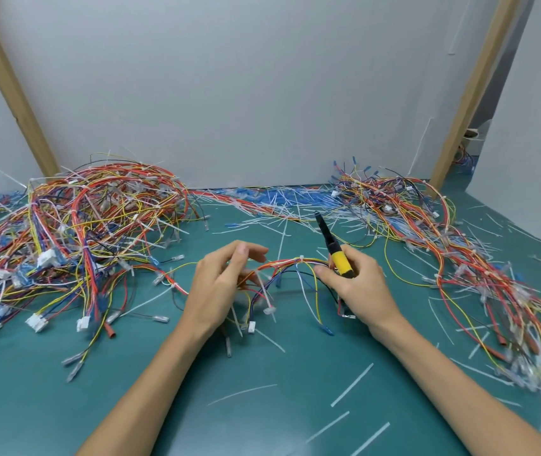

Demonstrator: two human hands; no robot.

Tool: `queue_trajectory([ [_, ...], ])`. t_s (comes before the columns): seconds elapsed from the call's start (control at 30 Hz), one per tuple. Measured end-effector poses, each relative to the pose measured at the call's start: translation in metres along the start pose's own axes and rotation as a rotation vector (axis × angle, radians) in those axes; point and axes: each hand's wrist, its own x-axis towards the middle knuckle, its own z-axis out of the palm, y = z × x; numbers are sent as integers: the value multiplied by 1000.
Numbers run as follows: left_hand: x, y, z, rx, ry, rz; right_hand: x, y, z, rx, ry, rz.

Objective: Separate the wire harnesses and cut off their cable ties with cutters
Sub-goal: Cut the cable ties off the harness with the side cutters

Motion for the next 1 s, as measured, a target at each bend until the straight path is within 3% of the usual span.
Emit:
queue_trajectory([
  [0.1,3,0,-2,-38,45,-91,0,1,-3,60,-2,13],
  [0.23,2,6,-1,-176,-121,-344,0,3,-2,80,-6,-14],
  [0.33,2,6,-2,-251,-130,-410,-2,2,-1,95,1,-53],
  [0.43,5,4,-1,-227,8,-305,-4,-4,-2,99,-4,-121],
  [0.6,5,8,-6,135,246,86,-8,-11,-4,84,-25,-216],
  [0.77,3,5,-7,504,20,242,-9,-9,-2,22,-56,-270],
  [1.0,0,-4,4,536,-278,126,-12,-14,-1,32,-95,-286],
])
